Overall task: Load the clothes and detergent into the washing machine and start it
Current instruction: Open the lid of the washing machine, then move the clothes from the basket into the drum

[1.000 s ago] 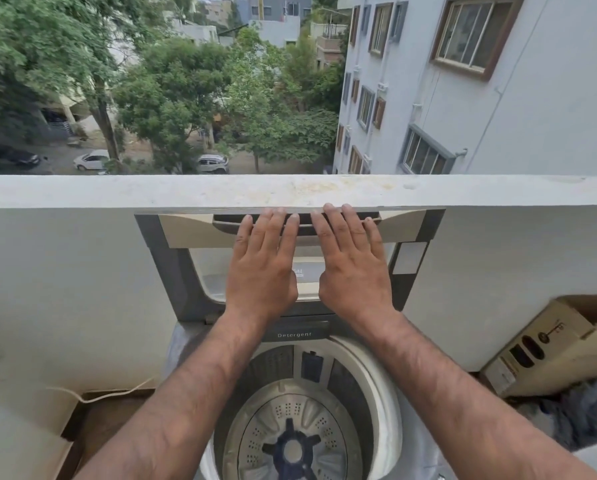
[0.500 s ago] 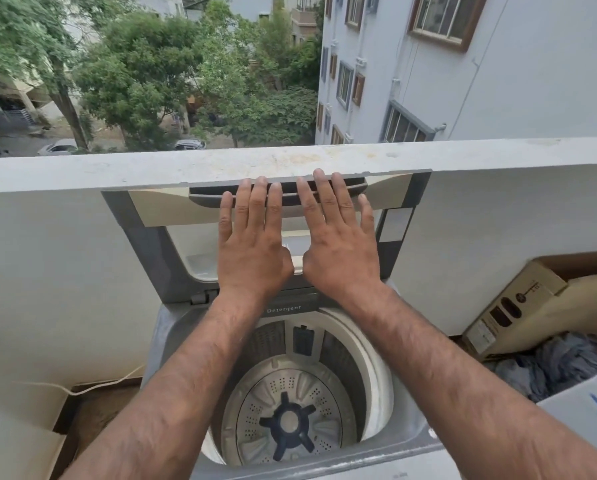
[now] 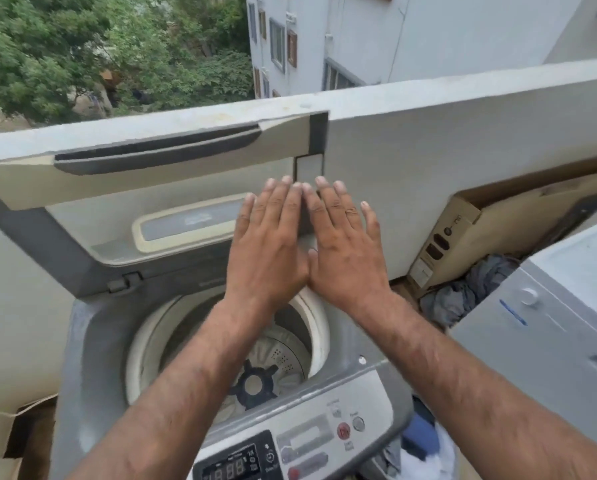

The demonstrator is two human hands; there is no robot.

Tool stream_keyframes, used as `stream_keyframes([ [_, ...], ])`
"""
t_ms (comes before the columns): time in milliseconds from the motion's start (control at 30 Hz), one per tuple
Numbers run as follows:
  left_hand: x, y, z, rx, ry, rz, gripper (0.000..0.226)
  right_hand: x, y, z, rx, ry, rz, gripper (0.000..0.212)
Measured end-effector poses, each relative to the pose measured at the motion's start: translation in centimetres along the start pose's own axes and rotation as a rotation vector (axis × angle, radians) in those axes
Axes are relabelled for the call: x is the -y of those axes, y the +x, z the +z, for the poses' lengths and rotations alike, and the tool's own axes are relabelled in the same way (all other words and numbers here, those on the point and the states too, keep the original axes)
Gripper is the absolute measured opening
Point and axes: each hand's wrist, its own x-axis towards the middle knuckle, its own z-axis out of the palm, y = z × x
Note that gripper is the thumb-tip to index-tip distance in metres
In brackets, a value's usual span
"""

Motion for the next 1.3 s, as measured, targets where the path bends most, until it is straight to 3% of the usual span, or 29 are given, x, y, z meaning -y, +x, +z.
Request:
stream_keyframes([
  [300,-15.3,-0.8,9.6,0.310,-0.119,0.270,0.079,-18.3,-13.4,-1.5,0.055,-0.018,0.417,0.087],
  [567,-27.7,-6.1,22.9,0.673,-0.124,0.440,0.073,-29.9,-26.4,3.6,0.383,0.127,0.649,0.079],
  [767,-27.7,-13.7,34.2,1.117,-0.011,0.262,0.075,-34.8,-34.2,12.3,0.657,0.213,0.717,0.082],
  [933,-24.6,-20.0,42.2,1.348,0.004,0.021,0.075,-36.9,-39.6,21.5,0.833,0.294,0.743,0.084],
  [1133,-22.6,-25.0,52.2,1.469,-0.072,-0.267,0.075,-39.0,-43.6,33.6,0.981,0.390,0.779,0.089],
  [1300,-21.1,-26.5,61.5,1.428,-0.093,-0.389,0.077,-41.1,-43.8,44.6,1.009,0.519,0.832,0.093],
])
